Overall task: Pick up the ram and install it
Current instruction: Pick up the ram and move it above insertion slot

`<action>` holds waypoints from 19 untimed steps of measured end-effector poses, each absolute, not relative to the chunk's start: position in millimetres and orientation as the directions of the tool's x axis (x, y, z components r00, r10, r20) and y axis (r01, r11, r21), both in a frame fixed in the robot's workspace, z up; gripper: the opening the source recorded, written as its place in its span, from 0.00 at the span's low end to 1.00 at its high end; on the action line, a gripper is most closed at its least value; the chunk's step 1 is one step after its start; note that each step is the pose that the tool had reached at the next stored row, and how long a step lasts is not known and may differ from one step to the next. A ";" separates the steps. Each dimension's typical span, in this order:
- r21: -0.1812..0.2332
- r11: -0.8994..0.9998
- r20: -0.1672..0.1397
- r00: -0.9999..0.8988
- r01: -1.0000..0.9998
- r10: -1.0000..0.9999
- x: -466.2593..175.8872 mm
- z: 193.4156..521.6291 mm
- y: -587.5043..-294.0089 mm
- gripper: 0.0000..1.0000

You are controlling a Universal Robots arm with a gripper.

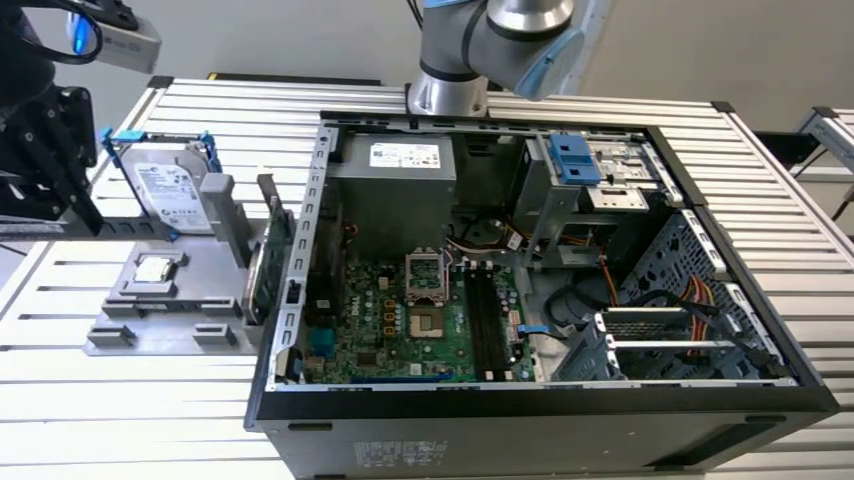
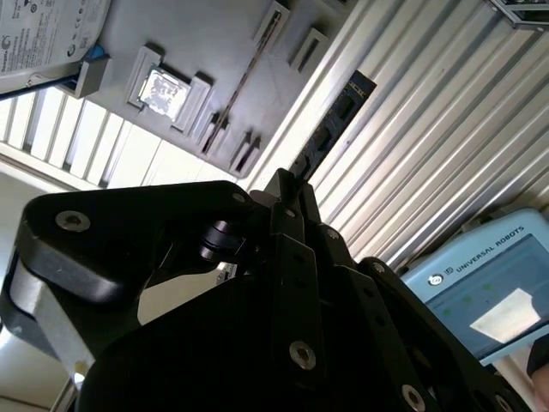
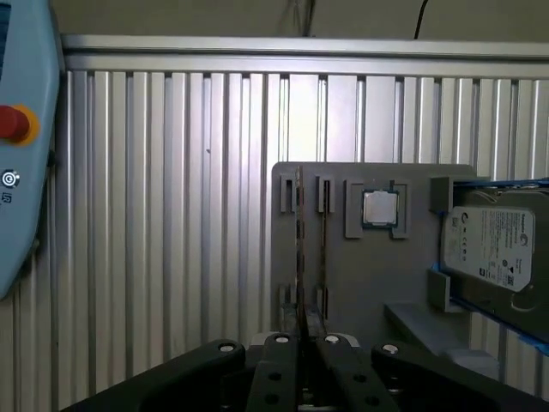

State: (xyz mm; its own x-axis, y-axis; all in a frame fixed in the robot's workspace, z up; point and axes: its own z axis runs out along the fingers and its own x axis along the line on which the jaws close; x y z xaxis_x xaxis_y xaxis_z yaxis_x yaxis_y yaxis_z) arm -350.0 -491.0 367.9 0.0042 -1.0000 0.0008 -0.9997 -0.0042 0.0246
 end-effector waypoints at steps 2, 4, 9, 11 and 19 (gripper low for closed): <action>0.025 -0.004 0.001 0.004 -1.000 -1.000 -350.1 369.3 -491.0 0.00; 0.025 -0.004 0.001 0.004 -1.000 -1.000 -350.0 370.9 -491.0 0.00; 0.024 -0.004 0.001 0.004 -1.000 -1.000 -350.1 374.5 -491.0 0.00; 0.025 -0.004 0.001 0.004 -1.000 -1.000 -350.1 375.7 -491.0 0.00; 0.024 -0.004 0.001 0.004 -1.000 -1.000 -350.0 377.0 -491.0 0.00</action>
